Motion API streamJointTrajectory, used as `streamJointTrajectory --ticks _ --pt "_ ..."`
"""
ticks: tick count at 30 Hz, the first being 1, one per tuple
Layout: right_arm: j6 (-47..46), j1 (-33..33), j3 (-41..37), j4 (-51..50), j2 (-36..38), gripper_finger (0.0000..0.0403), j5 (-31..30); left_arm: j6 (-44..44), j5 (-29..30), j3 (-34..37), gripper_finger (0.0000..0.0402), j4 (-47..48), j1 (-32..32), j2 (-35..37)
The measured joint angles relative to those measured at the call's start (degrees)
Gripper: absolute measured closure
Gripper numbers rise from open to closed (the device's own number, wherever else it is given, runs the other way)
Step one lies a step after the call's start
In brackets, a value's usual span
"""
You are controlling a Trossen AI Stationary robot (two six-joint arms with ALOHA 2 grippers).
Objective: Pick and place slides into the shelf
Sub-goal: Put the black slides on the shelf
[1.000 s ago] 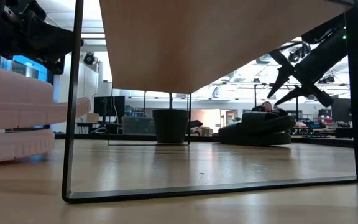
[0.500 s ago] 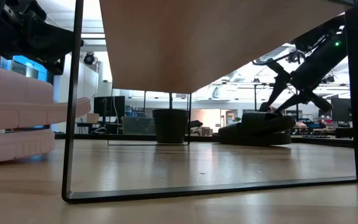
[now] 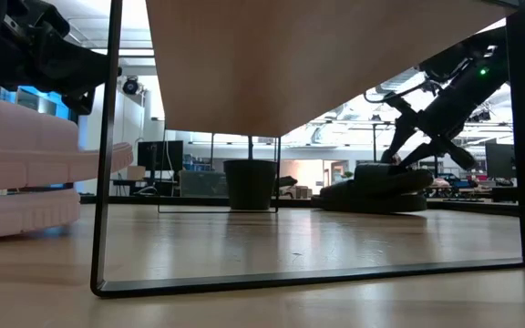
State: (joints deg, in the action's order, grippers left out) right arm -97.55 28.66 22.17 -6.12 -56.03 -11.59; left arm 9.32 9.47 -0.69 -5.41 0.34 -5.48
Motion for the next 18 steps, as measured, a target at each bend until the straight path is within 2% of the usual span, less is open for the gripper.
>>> streamJointTrajectory --ticks 13,18 --pt "0.0 1.8 0.0 7.2 -6.1 0.0295 1.1 0.0 0.0 0.0 0.0318 0.0 0.0 0.0" --pt "0.0 1.8 0.0 7.5 -6.3 0.0313 1.0 0.0 0.0 0.0 0.0318 0.0 0.0 0.0"
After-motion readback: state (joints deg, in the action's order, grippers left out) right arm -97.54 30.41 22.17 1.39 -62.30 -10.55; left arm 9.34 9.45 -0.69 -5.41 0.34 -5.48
